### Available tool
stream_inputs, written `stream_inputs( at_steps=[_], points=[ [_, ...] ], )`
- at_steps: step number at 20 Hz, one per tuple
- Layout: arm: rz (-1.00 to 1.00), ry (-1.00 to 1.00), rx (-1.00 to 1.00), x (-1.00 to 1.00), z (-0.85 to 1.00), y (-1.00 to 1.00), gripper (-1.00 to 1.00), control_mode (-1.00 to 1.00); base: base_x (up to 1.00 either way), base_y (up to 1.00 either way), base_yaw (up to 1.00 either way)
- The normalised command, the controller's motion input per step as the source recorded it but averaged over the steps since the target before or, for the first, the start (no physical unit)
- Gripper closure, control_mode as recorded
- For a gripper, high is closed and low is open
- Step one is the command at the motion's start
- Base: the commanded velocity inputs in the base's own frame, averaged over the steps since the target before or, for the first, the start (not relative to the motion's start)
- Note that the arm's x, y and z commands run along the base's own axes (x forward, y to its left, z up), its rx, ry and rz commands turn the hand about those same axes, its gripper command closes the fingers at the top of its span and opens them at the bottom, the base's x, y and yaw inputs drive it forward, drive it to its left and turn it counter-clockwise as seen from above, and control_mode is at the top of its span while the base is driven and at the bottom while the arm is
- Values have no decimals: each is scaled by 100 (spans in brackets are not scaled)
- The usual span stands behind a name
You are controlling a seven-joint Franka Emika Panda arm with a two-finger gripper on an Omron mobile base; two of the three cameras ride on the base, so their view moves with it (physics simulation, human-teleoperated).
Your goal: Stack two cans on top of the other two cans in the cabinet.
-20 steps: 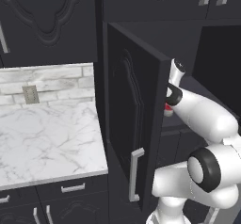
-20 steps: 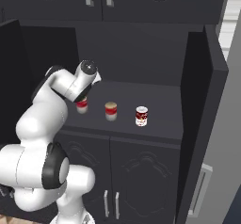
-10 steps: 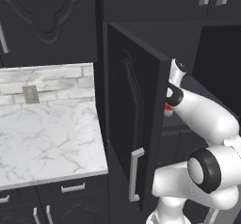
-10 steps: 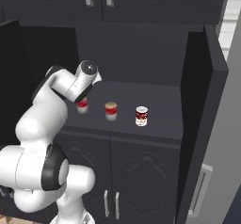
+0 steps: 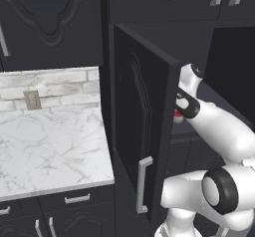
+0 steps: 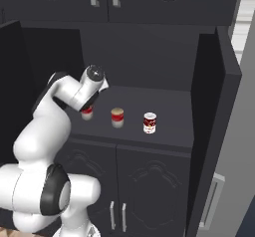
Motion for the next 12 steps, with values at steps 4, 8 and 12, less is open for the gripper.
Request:
stream_inputs(
  at_steps=[4,8,12],
  points=[
    [-16,4,-1,-48,-7,-24,-100,-100,0,0,0],
    [-29,11,-1,-50,-10,-19,-100,-100,0,0,0],
    [-37,21,0,-42,-1,-21,-100,-100,0,0,0]
  ],
)
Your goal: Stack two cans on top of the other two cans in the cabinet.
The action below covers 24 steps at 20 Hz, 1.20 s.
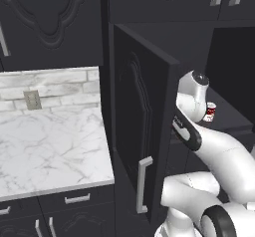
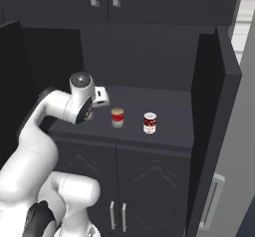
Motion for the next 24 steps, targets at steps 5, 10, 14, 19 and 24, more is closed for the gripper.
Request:
stream_inputs(
  at_steps=[5,10,14,19,24],
  points=[
    [-37,14,0,-39,0,-29,-100,-100,0,0,0],
    [-26,7,0,-29,2,-39,-100,-100,0,0,0],
    [-15,1,0,-16,-2,-44,-100,-100,0,0,0],
    [-5,0,0,5,0,-23,-100,-100,0,0,0],
    [0,-3,0,16,-4,-10,-100,-100,0,0,0]
  ],
)
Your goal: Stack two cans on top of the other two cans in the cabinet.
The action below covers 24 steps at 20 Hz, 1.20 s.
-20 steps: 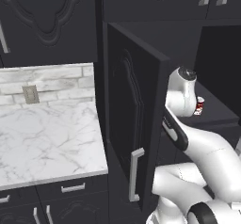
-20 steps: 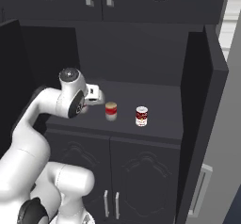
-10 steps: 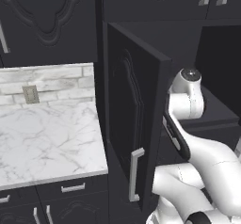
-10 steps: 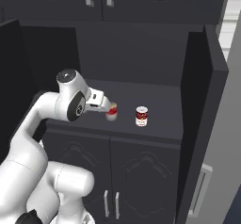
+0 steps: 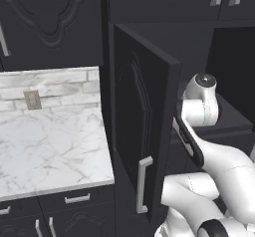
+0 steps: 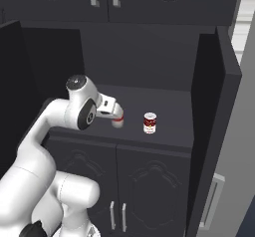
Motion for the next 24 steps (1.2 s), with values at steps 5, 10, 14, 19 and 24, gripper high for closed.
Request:
stream_inputs(
  at_steps=[5,10,14,19,24],
  points=[
    [0,0,0,27,-1,-8,-100,-100,0,0,0],
    [-1,2,0,33,-3,-5,-100,-100,0,0,0],
    [-1,2,0,32,-9,-4,-100,-100,0,0,0],
    [0,1,0,19,-22,-19,-100,-100,0,0,0],
    [0,0,0,19,-21,-17,-100,-100,0,0,0]
  ],
)
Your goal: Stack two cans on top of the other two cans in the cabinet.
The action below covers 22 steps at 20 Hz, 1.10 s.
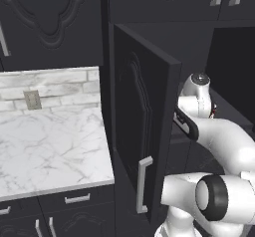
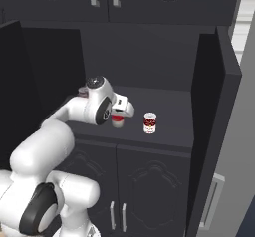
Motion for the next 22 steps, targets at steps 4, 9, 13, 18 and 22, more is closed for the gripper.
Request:
stream_inputs(
  at_steps=[4,9,13,18,22],
  points=[
    [0,0,0,19,-9,0,-100,-100,0,0,0],
    [0,0,0,18,-2,0,-100,-100,0,0,0],
    [0,2,0,13,-6,-2,-100,-100,0,0,0],
    [0,3,0,4,-13,-5,-100,-100,0,0,0],
    [0,0,0,1,-11,-1,100,-100,0,0,0]
  ],
)
